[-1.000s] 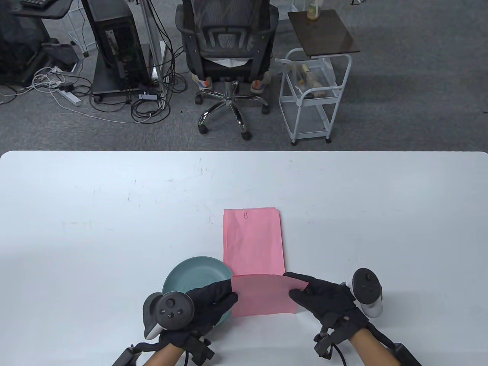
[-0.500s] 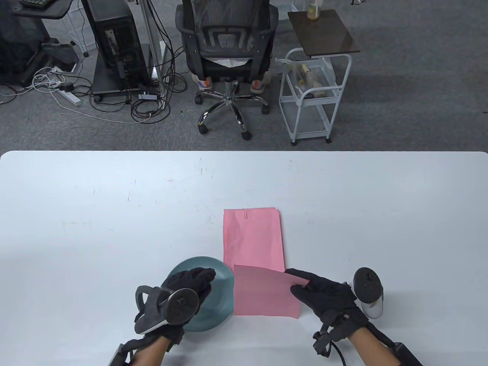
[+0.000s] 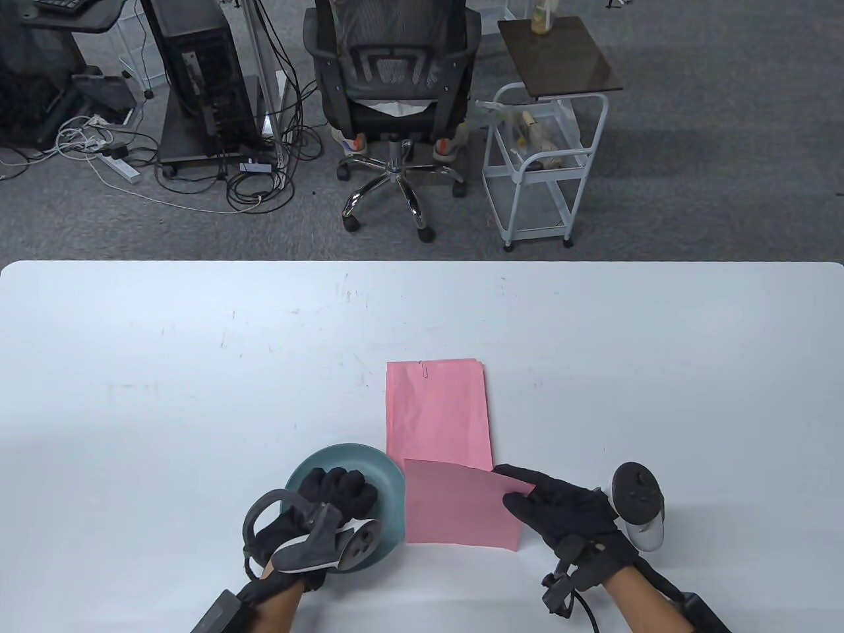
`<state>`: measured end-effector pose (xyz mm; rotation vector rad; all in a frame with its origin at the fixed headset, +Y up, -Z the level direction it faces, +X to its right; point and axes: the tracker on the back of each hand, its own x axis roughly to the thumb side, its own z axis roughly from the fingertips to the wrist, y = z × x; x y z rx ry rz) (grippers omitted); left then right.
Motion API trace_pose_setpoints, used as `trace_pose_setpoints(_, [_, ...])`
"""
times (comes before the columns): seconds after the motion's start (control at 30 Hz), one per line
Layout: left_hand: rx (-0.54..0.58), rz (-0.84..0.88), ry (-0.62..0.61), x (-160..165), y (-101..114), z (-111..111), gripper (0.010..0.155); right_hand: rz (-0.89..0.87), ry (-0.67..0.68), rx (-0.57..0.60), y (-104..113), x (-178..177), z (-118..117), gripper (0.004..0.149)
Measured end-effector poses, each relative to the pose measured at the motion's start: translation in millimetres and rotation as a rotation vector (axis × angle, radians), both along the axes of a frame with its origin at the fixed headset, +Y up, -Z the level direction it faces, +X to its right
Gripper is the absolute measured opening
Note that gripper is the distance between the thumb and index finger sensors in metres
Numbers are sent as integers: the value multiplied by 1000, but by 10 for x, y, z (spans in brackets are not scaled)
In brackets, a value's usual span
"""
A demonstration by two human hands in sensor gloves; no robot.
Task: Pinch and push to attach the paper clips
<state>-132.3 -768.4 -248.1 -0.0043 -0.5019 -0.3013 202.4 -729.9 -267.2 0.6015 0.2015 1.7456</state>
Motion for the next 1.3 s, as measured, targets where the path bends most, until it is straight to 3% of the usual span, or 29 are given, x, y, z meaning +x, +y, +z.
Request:
trace_pose_setpoints(0.63, [14, -11, 68, -9, 35, -7, 38, 7, 0, 8, -4, 9, -4, 42])
trace_pose_setpoints(1.1, [-6, -31, 57, 13, 26, -5, 38, 10, -5, 3, -3, 16, -7, 42])
trace_pose_setpoints(1.3, [19, 62, 98, -29, 169, 4, 38, 5, -19, -7, -22, 34, -18, 42])
